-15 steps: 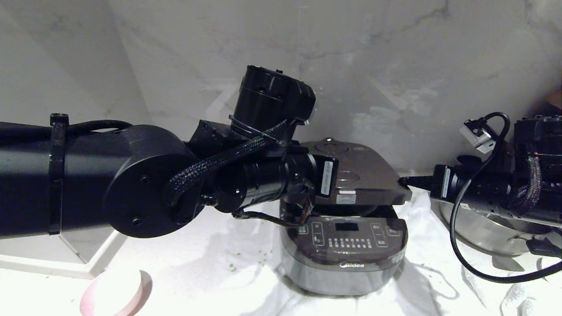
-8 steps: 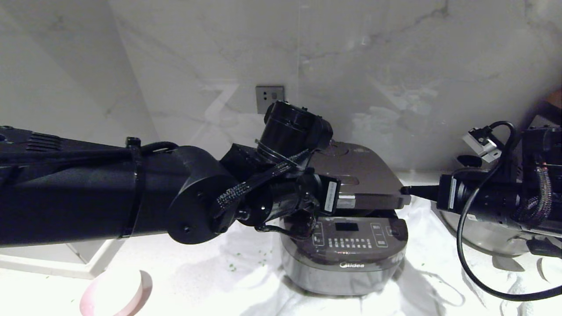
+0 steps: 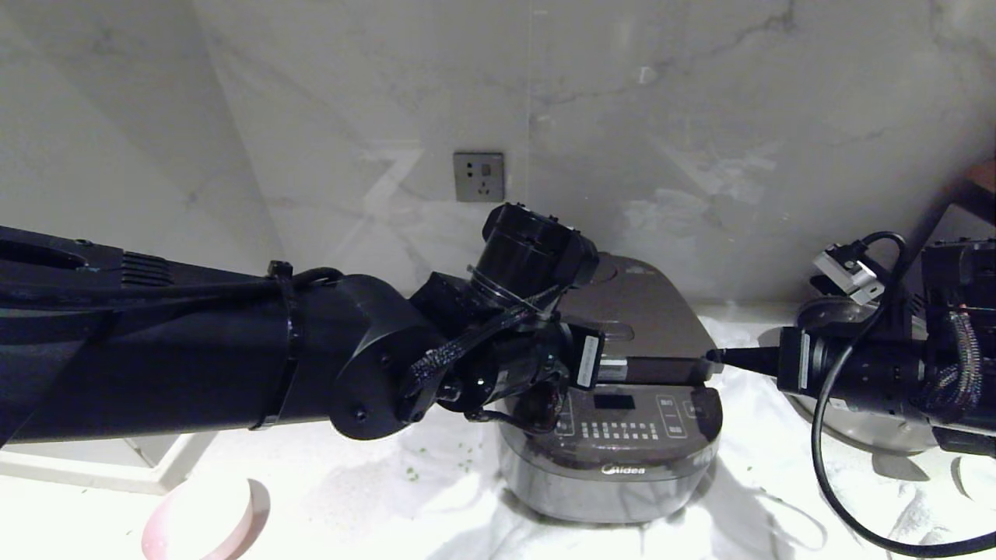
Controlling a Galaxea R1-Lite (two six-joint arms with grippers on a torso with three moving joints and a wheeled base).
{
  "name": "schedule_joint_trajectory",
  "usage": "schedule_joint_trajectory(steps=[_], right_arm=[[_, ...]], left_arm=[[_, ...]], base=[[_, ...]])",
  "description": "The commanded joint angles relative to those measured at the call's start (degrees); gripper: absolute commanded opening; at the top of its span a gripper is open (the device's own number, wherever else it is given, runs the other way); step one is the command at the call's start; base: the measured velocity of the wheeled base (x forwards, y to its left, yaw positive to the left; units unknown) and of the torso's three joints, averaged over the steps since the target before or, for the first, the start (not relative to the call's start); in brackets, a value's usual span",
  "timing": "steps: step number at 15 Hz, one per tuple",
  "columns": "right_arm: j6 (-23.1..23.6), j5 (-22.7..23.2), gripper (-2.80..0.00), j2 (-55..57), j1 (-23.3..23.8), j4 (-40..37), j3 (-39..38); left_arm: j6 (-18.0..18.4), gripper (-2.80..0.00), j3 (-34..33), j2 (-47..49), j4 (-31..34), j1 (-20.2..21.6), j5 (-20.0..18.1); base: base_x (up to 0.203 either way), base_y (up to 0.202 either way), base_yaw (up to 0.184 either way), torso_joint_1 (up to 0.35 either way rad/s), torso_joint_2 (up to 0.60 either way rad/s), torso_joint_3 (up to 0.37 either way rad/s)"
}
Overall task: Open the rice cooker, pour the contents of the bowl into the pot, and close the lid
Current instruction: Turn on the tap
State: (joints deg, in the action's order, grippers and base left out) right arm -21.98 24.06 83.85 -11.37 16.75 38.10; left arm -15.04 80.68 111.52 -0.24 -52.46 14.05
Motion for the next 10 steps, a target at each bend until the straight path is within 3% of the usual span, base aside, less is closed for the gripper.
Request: schedule_joint_trajectory(steps=[1, 10], right_arm=[[-1.3, 0.9, -2.8, 1.5, 0.3, 0.1, 0.0], [-3.9, 1.2, -2.8, 6.3, 0.5, 8.0, -0.2]], left_arm=[[-0.2, -2.8, -0.8, 0.2, 0.0, -0.1, 0.1], [-0.1, -2.8, -2.2, 0.5, 0.2, -0.3, 0.1]], base=[[0.0, 0.0, 0.0, 0.0, 0.0, 0.0], [0.0, 0.0, 0.0, 0.0, 0.0, 0.0]])
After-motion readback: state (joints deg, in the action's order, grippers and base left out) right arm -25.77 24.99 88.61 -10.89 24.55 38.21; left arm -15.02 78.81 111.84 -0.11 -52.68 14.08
